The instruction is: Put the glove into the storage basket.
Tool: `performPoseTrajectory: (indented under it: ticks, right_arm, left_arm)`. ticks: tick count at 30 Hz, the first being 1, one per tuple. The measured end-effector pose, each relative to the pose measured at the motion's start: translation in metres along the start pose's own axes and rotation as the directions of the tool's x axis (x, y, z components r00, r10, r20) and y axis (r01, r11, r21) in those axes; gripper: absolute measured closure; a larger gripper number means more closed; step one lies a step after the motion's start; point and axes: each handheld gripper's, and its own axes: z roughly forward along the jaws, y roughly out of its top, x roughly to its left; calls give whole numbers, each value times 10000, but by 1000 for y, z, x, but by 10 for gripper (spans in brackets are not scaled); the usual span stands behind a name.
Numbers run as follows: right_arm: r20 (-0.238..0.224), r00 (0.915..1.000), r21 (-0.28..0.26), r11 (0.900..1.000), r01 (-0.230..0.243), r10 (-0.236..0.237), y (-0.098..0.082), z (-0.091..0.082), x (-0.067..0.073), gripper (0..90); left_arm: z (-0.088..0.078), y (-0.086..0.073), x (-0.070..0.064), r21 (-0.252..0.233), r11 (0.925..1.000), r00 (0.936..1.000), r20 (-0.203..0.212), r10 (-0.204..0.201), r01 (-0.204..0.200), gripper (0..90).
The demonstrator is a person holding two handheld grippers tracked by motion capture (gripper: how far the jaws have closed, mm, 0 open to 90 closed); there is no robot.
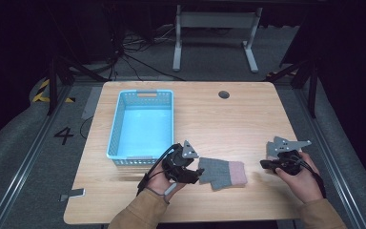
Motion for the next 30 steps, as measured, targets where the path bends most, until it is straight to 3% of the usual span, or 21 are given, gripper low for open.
performPoseTrajectory:
  ticks: [6,10,30]
  right_arm:
    - [423,9989,246,9995,-190,180,-4,7,-7,900]
    - [467,9984,396,9987,-330,312,-6,8,-9,900]
    - [333,9965,1006,9917,-798,768,-15,-6,-16,900]
  left_arm:
    - [-1,-1,1,-26,10000,10000,-4,-58,58,400]
    - [-1,-1,0,-19,10000,10000,1,-55,55,400]
    - [-1,2,0,-88,10000,10000,40,21,-21,399]
